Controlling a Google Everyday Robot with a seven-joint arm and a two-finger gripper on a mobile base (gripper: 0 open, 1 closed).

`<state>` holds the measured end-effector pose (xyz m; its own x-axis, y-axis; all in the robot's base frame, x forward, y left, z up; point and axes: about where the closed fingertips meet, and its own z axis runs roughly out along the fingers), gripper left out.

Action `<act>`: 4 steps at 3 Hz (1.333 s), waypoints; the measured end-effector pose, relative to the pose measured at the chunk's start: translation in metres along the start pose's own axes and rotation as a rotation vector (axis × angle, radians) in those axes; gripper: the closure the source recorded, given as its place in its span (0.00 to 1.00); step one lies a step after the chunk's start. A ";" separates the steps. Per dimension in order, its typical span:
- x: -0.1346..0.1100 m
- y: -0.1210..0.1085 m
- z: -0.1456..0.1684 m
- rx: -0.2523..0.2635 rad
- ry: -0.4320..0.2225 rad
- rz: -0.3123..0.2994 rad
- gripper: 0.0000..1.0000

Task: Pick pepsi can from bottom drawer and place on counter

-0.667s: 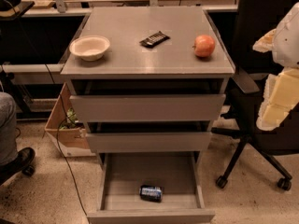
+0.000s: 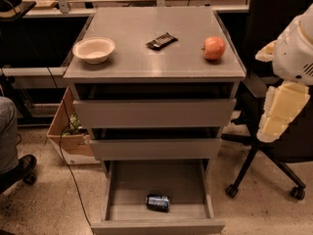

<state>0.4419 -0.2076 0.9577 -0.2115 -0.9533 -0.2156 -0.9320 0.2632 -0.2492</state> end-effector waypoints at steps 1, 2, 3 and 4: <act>-0.006 0.016 0.079 -0.053 -0.033 0.003 0.00; -0.009 0.029 0.137 -0.094 -0.061 0.002 0.00; -0.042 0.048 0.214 -0.162 -0.129 -0.032 0.00; -0.067 0.058 0.258 -0.201 -0.174 -0.056 0.00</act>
Offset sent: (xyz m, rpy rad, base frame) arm 0.0233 0.0538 -0.2044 0.1205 0.1133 0.0497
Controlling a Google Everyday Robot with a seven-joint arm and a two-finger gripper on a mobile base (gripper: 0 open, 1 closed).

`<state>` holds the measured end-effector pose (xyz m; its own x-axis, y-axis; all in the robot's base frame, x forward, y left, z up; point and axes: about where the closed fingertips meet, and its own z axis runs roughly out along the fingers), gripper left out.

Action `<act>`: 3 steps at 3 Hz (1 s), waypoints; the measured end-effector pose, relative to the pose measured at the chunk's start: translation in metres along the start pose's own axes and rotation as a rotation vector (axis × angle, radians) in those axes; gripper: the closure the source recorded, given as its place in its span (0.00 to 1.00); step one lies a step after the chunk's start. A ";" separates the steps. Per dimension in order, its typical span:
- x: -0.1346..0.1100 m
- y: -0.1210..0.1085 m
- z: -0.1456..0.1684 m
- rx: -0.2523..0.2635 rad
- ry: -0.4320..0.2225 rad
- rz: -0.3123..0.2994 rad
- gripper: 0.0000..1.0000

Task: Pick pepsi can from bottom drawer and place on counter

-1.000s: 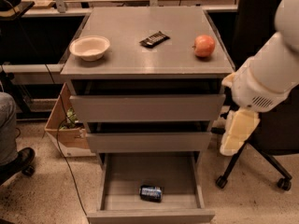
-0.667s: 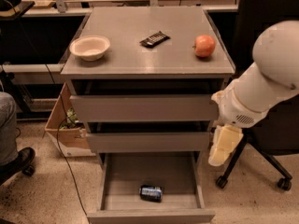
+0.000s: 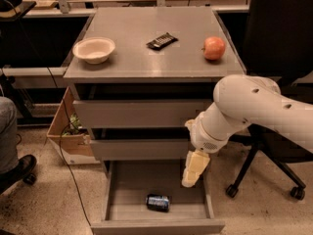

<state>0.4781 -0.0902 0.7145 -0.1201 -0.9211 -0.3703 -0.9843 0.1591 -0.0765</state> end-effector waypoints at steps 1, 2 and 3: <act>0.000 0.000 0.000 0.000 0.000 0.000 0.00; -0.007 -0.001 0.021 -0.012 -0.017 -0.009 0.00; -0.014 -0.010 0.063 -0.026 -0.052 -0.013 0.00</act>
Offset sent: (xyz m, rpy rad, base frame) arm 0.0060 0.0157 -0.0201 0.0339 0.0060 0.0073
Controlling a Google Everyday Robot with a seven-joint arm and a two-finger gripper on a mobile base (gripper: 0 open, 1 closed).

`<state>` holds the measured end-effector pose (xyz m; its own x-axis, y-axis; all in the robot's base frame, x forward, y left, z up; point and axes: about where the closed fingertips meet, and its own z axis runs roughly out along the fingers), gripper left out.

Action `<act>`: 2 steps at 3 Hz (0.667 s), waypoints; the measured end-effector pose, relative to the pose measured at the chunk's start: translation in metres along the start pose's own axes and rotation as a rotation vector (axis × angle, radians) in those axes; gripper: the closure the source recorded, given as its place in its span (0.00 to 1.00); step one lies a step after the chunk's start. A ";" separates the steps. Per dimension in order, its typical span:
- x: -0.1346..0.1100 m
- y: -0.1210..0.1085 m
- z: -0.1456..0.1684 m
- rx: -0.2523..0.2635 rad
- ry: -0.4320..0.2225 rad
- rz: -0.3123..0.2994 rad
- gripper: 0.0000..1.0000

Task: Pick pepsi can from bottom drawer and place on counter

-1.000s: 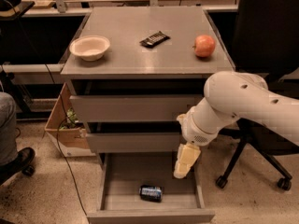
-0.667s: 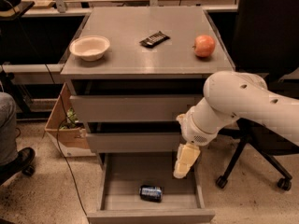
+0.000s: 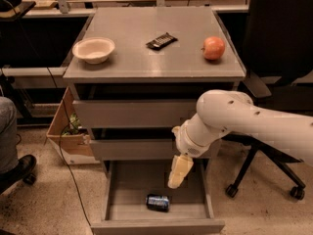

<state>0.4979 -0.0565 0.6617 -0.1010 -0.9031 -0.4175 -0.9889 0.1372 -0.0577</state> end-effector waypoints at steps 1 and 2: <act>-0.001 -0.019 0.055 -0.005 -0.035 -0.012 0.00; 0.007 -0.028 0.112 -0.020 -0.060 -0.018 0.00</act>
Offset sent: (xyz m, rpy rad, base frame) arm 0.0601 0.0519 -0.1746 0.0947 0.0094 0.0369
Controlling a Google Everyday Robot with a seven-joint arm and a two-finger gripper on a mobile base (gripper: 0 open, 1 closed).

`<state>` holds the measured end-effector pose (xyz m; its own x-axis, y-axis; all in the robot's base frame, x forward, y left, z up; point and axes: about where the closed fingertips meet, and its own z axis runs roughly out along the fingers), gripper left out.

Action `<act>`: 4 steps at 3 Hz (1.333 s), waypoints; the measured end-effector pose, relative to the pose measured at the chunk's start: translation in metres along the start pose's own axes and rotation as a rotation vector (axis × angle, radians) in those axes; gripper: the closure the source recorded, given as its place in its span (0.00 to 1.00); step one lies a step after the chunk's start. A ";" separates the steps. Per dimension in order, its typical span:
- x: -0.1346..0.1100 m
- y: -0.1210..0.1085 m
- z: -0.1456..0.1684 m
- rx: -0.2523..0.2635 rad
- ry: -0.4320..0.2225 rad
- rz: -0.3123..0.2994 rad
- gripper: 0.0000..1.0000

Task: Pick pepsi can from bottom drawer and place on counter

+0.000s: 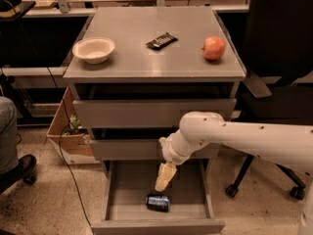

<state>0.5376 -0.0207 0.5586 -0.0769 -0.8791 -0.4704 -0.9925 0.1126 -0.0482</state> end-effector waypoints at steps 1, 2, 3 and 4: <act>0.014 -0.001 0.048 -0.021 -0.019 -0.001 0.00; 0.023 -0.001 0.092 -0.047 -0.048 -0.017 0.00; 0.030 0.007 0.148 -0.095 -0.106 0.002 0.00; 0.030 0.007 0.148 -0.095 -0.106 0.002 0.00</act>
Offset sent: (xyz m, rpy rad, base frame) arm 0.0131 0.0374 -0.1509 0.0926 0.0473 0.0812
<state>0.5426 0.0218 0.4139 -0.0734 -0.8244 -0.5612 -0.9973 0.0653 0.0344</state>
